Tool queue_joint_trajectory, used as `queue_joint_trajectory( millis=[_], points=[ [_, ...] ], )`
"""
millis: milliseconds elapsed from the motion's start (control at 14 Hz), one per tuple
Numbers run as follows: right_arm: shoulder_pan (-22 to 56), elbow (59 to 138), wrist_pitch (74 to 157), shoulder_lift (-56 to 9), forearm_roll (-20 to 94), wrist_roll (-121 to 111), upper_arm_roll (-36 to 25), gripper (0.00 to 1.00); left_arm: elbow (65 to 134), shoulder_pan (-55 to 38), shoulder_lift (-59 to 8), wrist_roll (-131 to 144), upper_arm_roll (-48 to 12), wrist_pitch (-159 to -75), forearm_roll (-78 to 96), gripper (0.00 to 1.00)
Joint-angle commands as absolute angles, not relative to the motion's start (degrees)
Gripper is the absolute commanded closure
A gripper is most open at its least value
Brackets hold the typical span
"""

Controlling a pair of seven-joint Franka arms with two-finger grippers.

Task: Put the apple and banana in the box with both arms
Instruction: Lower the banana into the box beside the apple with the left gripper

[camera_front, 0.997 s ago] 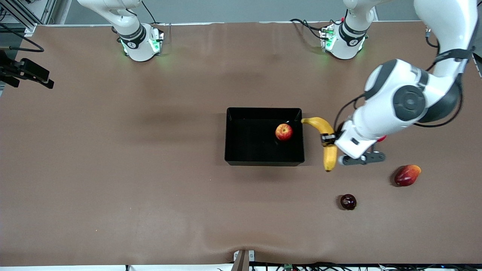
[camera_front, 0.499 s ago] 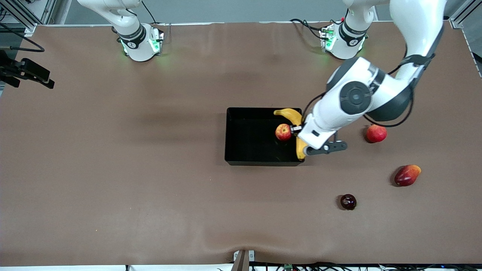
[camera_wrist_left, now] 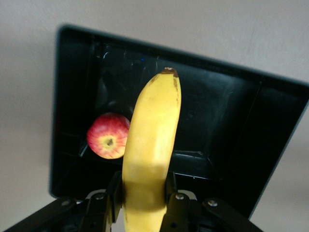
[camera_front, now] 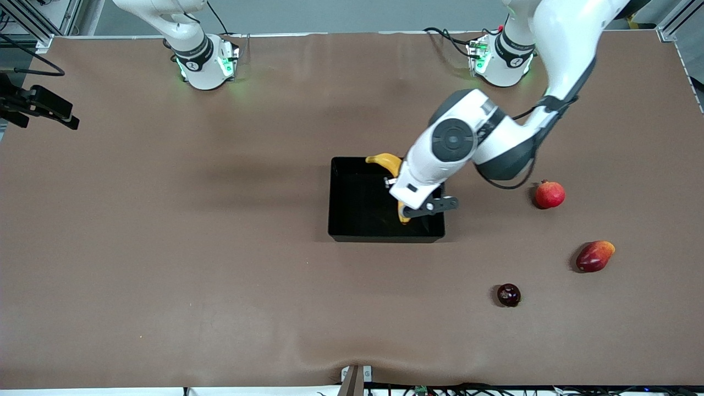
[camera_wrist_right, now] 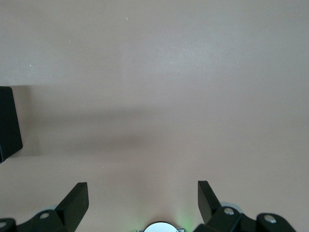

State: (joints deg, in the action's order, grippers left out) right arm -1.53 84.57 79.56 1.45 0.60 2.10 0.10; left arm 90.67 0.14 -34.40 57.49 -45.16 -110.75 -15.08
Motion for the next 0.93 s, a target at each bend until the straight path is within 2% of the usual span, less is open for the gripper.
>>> queue_joint_trajectory(
  millis=[0,356,641,855],
  points=[
    [-2.11,84.29,79.45,1.67,0.0,2.9,0.62,0.0,90.35,-1.92,-37.6,61.34,-45.09,-112.14,-19.76,1.0],
    [-2.2,84.29,79.45,1.67,0.0,2.9,0.62,0.0,90.35,-4.56,-41.65,63.63,-45.0,-117.42,-23.99,1.0],
    [-2.2,84.29,79.45,1.67,0.0,2.9,0.62,0.0,89.74,-10.01,-42.54,64.59,-39.92,-119.79,-24.43,1.0],
    [-2.2,84.29,79.45,1.67,0.0,2.9,0.62,0.0,89.65,-10.9,-42.98,64.6,-39.11,-121.45,-24.43,1.0]
  ],
)
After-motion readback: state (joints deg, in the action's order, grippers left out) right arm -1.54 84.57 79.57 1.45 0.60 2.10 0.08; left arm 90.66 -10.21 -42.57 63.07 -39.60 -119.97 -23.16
